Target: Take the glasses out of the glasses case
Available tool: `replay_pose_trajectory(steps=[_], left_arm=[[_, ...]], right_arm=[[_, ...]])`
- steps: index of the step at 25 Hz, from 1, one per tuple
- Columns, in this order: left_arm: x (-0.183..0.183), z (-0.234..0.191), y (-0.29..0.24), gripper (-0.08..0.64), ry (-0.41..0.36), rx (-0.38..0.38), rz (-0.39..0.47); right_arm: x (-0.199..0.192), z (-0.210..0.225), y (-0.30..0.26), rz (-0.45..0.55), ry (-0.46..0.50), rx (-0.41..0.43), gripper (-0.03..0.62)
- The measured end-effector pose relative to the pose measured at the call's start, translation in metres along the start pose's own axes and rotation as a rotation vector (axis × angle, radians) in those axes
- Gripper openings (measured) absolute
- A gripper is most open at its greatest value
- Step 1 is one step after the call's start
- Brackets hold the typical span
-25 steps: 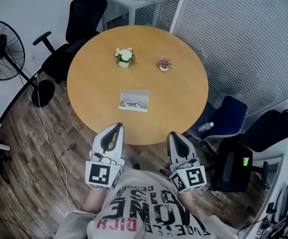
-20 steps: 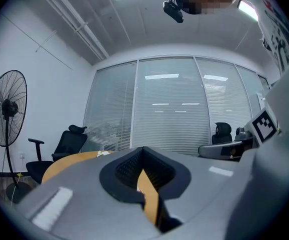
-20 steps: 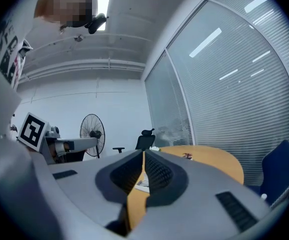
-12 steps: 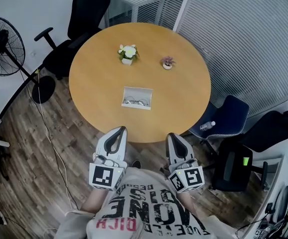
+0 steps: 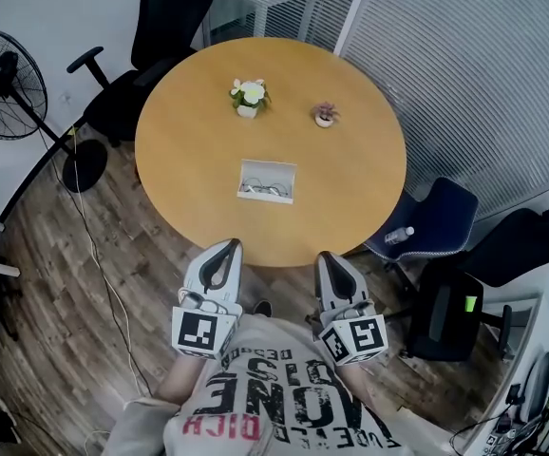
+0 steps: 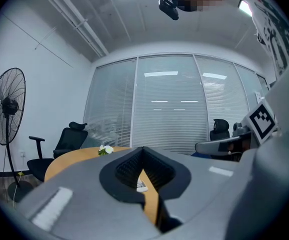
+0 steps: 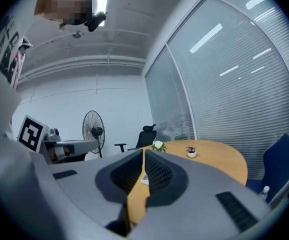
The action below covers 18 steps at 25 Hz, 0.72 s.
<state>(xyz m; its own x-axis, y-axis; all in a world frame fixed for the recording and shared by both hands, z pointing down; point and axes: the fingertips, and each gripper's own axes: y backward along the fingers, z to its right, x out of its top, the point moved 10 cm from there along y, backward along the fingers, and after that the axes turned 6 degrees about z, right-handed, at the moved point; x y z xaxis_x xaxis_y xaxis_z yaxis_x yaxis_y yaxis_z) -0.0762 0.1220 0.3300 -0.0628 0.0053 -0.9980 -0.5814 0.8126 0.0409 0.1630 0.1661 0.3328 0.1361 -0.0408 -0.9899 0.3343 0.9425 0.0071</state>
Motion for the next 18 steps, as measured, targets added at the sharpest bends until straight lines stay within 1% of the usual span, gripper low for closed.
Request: replay_pose_trajectory(steps=[1,5,8,12,13,15,18], left_arm=[[0.0,0.0,0.0,0.011,0.004,0.006,-0.002],[-0.002,-0.001,0.002,0.011,-0.03,-0.007,0.021],[-0.001,0.0,0.002,0.011,-0.014,0.002,0.01],[0.0,0.001,0.0,0.011,-0.024,-0.003,0.0],[0.0,0.0,-0.001,0.011,-0.039,-0.01,-0.003],[-0.001,-0.003,-0.007,0.012,-0.079,-0.03,-0.026],[-0.002,-0.01,-0.02,0.014,-0.111,-0.064,-0.096]], right_arm=[[0.0,0.0,0.0,0.0,0.0,0.001,0.023],[0.0,-0.001,0.0,-0.001,-0.001,0.01,0.023],[0.0,-0.001,-0.001,0.0,0.001,0.016,0.023],[0.001,0.001,-0.002,-0.003,-0.006,0.02,0.023],[0.001,0.002,-0.001,-0.003,-0.008,0.021,0.025],[0.001,0.003,-0.002,-0.005,-0.011,0.023,0.023],[-0.002,0.002,-0.005,-0.009,-0.02,0.018,0.025]])
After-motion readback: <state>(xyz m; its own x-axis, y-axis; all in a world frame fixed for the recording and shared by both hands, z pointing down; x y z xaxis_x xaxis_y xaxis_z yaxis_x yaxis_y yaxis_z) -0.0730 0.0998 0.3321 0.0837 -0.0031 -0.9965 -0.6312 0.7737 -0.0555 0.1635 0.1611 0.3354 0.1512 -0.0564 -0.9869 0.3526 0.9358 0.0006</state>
